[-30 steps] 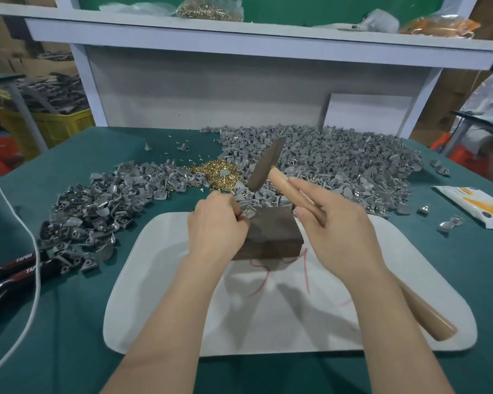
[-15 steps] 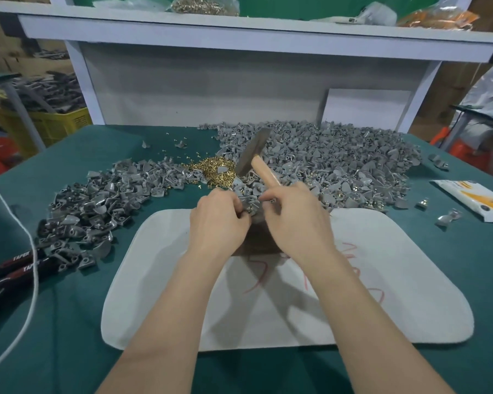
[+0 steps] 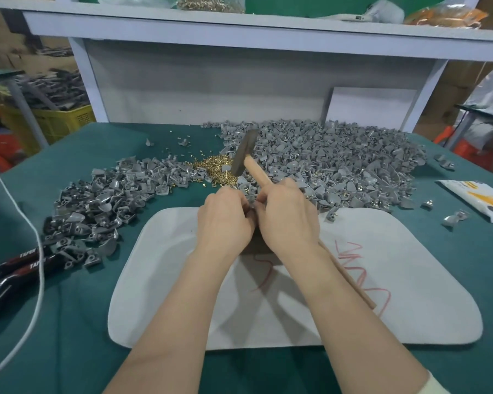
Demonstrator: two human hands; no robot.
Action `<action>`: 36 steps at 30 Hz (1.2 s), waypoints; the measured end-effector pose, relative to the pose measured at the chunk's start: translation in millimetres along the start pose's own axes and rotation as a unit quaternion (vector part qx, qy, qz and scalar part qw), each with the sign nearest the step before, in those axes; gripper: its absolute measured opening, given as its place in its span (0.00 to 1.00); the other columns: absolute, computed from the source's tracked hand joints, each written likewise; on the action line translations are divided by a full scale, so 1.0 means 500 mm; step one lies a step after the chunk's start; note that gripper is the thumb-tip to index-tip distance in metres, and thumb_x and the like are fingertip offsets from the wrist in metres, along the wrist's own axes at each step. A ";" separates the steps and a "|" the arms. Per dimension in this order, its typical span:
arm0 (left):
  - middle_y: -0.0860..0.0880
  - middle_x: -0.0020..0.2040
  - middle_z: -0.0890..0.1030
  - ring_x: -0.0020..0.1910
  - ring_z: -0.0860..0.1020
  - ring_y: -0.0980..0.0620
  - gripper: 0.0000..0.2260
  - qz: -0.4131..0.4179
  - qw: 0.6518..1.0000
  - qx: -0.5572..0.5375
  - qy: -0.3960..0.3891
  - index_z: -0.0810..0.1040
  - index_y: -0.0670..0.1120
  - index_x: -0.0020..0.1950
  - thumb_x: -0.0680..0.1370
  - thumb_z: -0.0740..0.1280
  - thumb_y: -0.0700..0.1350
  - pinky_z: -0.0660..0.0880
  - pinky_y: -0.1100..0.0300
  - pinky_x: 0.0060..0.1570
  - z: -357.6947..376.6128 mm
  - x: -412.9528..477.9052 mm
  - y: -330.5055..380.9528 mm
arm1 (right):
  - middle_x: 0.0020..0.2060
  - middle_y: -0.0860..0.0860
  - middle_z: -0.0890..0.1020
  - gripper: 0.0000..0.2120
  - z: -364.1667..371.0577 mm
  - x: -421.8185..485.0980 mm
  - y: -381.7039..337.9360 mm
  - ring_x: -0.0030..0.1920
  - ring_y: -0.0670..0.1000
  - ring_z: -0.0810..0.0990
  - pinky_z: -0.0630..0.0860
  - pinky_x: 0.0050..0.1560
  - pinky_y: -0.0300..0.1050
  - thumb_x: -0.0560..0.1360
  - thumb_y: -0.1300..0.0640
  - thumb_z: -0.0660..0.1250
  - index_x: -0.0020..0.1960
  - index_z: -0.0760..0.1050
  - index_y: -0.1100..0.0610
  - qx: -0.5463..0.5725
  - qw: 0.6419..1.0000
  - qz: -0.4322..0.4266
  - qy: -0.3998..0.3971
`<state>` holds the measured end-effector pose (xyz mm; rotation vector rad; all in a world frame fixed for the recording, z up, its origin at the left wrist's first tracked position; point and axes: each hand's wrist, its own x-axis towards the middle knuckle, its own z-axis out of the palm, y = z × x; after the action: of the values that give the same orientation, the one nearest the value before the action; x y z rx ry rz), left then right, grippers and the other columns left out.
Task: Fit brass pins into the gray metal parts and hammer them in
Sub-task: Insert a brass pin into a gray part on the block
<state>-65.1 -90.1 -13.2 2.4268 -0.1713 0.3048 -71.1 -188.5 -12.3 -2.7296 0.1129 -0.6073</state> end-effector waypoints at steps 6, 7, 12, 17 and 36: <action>0.40 0.48 0.78 0.50 0.75 0.38 0.05 0.031 1.000 -0.002 -0.003 0.78 0.39 0.45 0.76 0.64 0.40 0.73 0.46 0.50 -0.001 0.001 0.001 | 0.45 0.50 0.63 0.12 0.000 0.000 -0.006 0.47 0.58 0.77 0.63 0.41 0.47 0.79 0.58 0.59 0.62 0.71 0.52 -0.037 0.999 -0.008 -0.020; 0.40 0.48 0.79 0.51 0.75 0.38 0.05 0.035 0.999 -0.003 -0.005 0.79 0.39 0.46 0.76 0.64 0.40 0.73 0.46 0.50 -0.001 0.001 0.001 | 0.45 0.50 0.63 0.11 0.000 -0.001 -0.008 0.47 0.58 0.77 0.63 0.41 0.47 0.79 0.58 0.58 0.60 0.72 0.53 -0.044 0.999 -0.012 -0.020; 0.39 0.48 0.80 0.50 0.76 0.38 0.05 0.040 0.999 -0.011 -0.012 0.79 0.38 0.46 0.75 0.64 0.38 0.74 0.47 0.49 -0.006 -0.001 0.003 | 0.52 0.53 0.69 0.11 -0.008 -0.005 -0.014 0.48 0.58 0.77 0.62 0.41 0.46 0.80 0.59 0.56 0.61 0.71 0.56 -0.065 0.997 -0.018 -0.022; 0.40 0.47 0.80 0.49 0.76 0.38 0.06 0.049 0.999 -0.003 -0.017 0.79 0.39 0.46 0.75 0.63 0.37 0.74 0.48 0.48 -0.010 -0.001 0.005 | 0.51 0.53 0.69 0.12 -0.007 -0.007 -0.015 0.48 0.58 0.77 0.62 0.41 0.46 0.80 0.60 0.55 0.61 0.70 0.56 -0.071 0.997 -0.023 -0.020; 0.47 0.45 0.79 0.50 0.76 0.43 0.01 -0.024 1.000 0.009 0.002 0.77 0.48 0.43 0.74 0.67 0.43 0.75 0.51 0.50 0.000 0.005 -0.008 | 0.50 0.50 0.83 0.17 -0.091 -0.063 0.095 0.52 0.57 0.78 0.75 0.52 0.52 0.76 0.53 0.64 0.64 0.73 0.44 0.142 0.990 0.010 0.019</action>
<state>-61.8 -86.9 -15.1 2.4445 -0.1095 0.2905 -119.2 -242.7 -2.6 -2.4397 0.0581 -0.6180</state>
